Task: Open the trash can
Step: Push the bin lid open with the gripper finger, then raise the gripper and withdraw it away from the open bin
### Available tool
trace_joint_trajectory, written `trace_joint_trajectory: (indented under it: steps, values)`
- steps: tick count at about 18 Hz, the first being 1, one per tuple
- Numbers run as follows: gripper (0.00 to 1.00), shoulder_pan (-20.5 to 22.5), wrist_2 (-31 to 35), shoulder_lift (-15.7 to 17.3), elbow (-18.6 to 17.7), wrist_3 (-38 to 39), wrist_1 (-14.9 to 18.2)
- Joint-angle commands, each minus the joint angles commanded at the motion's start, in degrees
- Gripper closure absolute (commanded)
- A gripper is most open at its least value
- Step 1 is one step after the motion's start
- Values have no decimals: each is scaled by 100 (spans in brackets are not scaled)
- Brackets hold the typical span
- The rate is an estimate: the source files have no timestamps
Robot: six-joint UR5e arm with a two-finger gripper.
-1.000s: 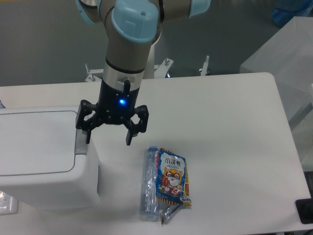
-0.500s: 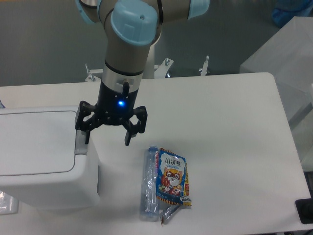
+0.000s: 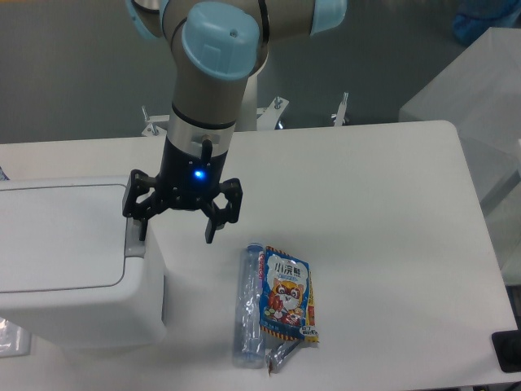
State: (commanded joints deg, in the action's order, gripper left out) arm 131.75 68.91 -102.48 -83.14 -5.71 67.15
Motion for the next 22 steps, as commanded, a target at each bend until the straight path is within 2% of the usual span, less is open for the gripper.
trace_joint_trajectory:
  steps: [16,22]
  values:
    - [0,0,0,-26,-26,-9,0]
    - [0,88,17,35,316,-88,-87]
